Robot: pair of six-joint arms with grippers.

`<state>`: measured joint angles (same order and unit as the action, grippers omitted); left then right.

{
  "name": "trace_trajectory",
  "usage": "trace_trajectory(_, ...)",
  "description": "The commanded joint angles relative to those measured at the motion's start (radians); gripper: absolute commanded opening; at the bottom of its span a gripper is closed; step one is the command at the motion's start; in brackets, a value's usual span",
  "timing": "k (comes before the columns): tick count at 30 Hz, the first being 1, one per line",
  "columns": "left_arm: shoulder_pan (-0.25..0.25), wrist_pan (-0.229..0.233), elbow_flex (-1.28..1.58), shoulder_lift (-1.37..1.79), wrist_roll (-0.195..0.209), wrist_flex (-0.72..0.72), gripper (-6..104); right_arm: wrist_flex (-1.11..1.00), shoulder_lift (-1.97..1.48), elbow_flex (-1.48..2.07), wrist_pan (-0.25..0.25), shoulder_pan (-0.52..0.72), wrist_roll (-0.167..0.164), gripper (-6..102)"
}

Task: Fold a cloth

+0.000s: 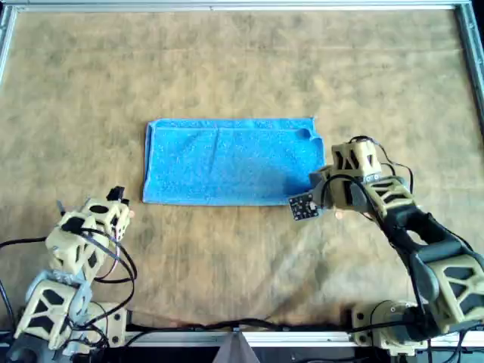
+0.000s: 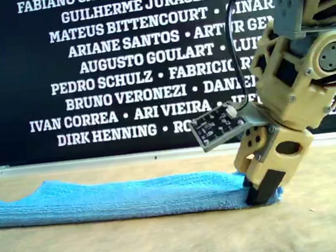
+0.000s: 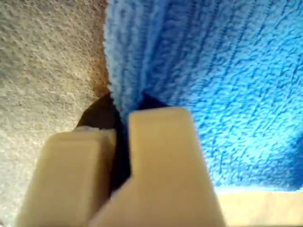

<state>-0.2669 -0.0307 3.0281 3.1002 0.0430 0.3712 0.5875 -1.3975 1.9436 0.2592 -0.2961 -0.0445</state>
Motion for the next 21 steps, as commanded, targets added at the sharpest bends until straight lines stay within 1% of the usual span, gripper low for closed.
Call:
trace_trajectory(1, 0.018, 0.002, -0.020, 0.015, -0.003, 0.000, 69, 0.000, -0.011, -0.064, 0.002, -0.005, -0.002, 0)
trace_trajectory(5, 0.018, 0.002, -0.020, 0.015, -0.003, 0.000, 69, 0.000, -0.029, -0.075, 0.002, -0.014, -0.002, 1)
trace_trajectory(9, 0.018, 0.002, -0.020, 0.015, -0.003, 0.000, 69, 0.000, -0.023, -0.187, 0.002, -0.015, -0.002, 1)
trace_trajectory(11, 0.018, 0.002, -0.020, 0.015, -0.003, -0.002, 69, 0.000, -0.018, -0.255, 0.002, -0.020, 0.005, 1)
trace_trajectory(13, 0.020, 0.002, -0.021, 0.015, -0.003, -0.002, 69, 0.000, -0.006, -0.336, -0.014, -0.049, 0.035, 1)
trace_trajectory(17, 0.020, 0.002, -0.021, 0.015, -0.003, -0.002, 69, 0.000, 0.067, -0.506, -0.014, -0.133, 0.121, 1)
trace_trajectory(19, 0.020, 0.002, -0.020, 0.015, -0.003, -0.002, 69, 0.000, 0.127, -0.607, -0.014, -0.190, 0.144, 1)
trace_trajectory(21, 0.020, 0.002, -0.020, 0.015, -0.003, -0.002, 69, 0.000, 0.199, -0.721, -0.014, -0.256, 0.149, 1)
